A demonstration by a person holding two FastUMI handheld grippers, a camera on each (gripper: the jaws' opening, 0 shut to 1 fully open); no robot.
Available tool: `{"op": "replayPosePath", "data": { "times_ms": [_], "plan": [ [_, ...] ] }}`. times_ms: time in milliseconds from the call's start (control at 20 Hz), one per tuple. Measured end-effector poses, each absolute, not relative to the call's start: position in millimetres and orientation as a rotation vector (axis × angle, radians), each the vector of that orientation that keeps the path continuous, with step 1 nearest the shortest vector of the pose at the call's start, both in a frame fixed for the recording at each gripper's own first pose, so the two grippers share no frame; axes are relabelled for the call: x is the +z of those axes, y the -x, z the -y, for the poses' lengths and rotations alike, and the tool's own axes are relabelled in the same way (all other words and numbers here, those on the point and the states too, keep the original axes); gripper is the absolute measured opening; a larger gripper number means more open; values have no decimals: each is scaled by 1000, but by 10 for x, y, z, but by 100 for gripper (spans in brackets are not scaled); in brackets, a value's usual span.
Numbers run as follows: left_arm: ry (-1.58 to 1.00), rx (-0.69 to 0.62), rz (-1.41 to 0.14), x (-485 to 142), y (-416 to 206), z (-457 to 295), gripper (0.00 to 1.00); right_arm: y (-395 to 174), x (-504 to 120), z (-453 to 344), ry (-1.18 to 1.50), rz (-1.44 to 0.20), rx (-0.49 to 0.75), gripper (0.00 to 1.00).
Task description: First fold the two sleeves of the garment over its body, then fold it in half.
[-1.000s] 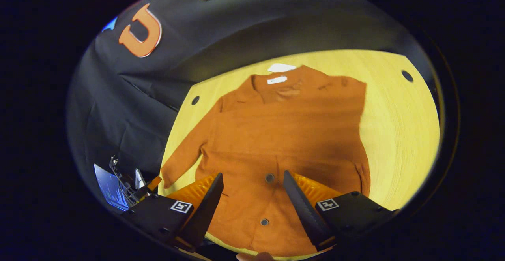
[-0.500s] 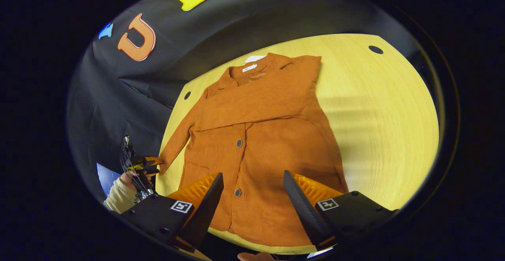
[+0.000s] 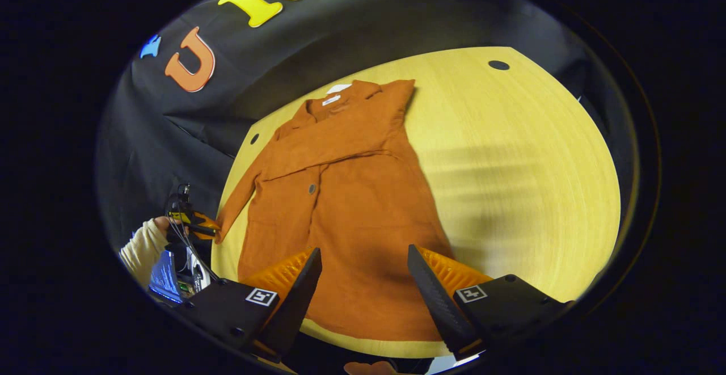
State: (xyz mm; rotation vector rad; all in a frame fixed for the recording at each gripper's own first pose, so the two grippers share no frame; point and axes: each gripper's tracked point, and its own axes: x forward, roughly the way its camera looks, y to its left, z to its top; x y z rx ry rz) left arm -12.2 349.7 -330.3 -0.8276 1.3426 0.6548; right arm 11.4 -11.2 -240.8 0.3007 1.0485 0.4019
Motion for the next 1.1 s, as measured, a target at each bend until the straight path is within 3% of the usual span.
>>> {"op": "replayPosePath", "data": {
  "times_ms": [50, 100, 150, 200, 300, 500, 600, 650, 800, 1100],
  "plan": [
    [831, 649, -1344, -3305, 113, -3489, 37, -83, -2448, 178, -310, -1058, 387, 98],
    [832, 638, -1344, -3312, 104, -3479, 34, -43, -2473, 269, -319, -1065, 373, 94],
    [832, 622, -1342, -3297, 77, -3468, 30, -24, -2487, 362, -318, -1066, 357, 98],
    [822, 622, -1349, -3304, 85, -3460, 18, -16, -2518, 458, -317, -1064, 343, 98],
    [813, 627, -1378, -3278, 96, -3398, 8, 26, -2546, 605, -326, -1070, 320, 98],
    [754, 629, -1356, -3060, 18, -3364, 4, 75, -2645, 815, -336, -1079, 290, 98],
    [735, 574, -1303, -2806, -194, -3268, 4, 70, -2679, 900, -342, -1083, 281, 94],
    [715, 550, -1275, -2644, -307, -3228, 7, 56, -2690, 931, -347, -1082, 279, 94],
    [668, 471, -1172, -2138, -747, -3013, 3, 22, -2708, 1052, -358, -1076, 275, 98],
    [473, 276, -1113, -1399, -1491, -2058, 3, -107, -2728, 1239, -387, -1058, 288, 94]
  ]
}}
